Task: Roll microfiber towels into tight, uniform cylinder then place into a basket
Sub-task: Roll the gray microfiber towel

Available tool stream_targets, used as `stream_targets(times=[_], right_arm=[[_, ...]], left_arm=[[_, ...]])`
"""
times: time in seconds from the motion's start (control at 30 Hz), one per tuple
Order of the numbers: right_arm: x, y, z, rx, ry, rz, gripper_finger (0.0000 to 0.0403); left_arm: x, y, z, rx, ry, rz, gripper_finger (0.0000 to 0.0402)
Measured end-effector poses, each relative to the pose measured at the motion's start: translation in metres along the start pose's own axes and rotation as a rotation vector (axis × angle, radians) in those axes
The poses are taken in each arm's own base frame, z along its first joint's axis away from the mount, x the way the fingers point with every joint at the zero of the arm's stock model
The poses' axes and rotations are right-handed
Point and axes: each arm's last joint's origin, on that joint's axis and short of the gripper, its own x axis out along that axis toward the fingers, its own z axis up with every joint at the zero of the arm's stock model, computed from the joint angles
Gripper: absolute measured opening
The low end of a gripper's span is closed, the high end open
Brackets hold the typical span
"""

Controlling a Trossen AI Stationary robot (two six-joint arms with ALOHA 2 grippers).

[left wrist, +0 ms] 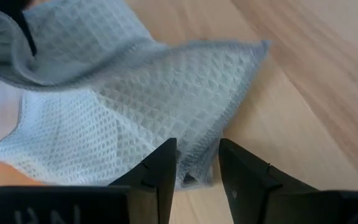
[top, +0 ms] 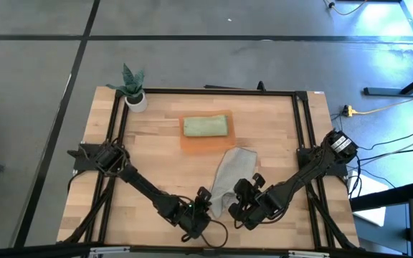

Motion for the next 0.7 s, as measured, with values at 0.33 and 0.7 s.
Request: stream_targets(times=[0.33, 0.7], right_arm=[[0.000, 0.000, 0.000, 0.000, 0.000, 0.000, 0.0008], [0.000, 0.000, 0.000, 0.000, 0.010, 0.004, 0.0008]], left_arm=[[0.000, -0.001, -0.004, 0.029, 0.038, -0.001, 0.0112], [0.013, -0.003, -0.008, 0.025, 0.059, 0.025, 0.0112]])
